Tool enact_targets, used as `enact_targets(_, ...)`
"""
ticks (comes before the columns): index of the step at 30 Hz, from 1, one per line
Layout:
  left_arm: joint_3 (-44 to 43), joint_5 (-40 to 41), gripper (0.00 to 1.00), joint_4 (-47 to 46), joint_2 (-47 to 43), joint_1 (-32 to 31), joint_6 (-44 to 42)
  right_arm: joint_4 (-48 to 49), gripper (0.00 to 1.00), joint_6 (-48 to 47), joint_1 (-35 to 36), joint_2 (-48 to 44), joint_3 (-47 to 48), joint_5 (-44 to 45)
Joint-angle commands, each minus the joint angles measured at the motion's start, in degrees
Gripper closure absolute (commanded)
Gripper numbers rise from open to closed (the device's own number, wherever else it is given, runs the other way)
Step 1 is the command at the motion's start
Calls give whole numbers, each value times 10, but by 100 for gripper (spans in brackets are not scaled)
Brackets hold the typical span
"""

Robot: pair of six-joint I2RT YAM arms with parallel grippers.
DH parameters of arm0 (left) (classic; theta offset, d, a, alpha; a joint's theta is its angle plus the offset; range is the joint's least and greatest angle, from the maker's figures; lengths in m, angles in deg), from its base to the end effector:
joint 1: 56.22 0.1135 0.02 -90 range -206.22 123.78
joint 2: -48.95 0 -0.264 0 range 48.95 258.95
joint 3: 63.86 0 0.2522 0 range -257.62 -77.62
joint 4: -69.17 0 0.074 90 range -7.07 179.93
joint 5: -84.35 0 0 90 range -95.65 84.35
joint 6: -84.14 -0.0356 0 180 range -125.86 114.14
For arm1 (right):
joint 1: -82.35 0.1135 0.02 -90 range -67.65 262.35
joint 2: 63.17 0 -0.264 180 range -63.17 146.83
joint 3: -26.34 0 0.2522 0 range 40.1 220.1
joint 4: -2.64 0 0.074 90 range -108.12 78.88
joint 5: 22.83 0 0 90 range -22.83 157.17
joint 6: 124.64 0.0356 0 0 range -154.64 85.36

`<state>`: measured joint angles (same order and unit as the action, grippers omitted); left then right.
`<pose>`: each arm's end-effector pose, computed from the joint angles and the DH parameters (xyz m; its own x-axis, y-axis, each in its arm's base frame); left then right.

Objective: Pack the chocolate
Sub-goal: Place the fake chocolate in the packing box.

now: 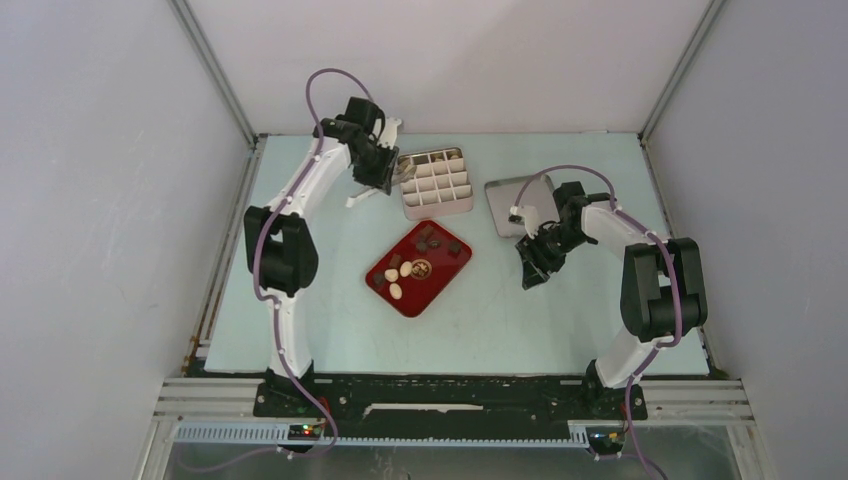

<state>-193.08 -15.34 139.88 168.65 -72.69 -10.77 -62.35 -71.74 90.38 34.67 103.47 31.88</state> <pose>0.4319 -0.1339 0.2889 -0.8066 0.3264 -0.4928 0.4279 0.8976 -0.1057 0.2938 0.0622 0.1831 -0.6929 -0.5950 -0.4073 -0.7208 0.5558 0.4143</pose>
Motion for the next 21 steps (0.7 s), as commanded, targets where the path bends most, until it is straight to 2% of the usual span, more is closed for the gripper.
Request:
enact_targets(1,-20,-10,75,-4,-7,0,4,-4,43,-11,0,5,21,1)
enact_targets(8,-17,-7,73,-1,-10,0,3,-6,43,-11,0,5,20,1)
enact_targets(17,-15,4,58,4,-18,0,2,-6,43,-11,0,6,20,0)
enact_targets(21,-14,8,55,3,-21,0,-2,-7,43,-12,1,6,21,0)
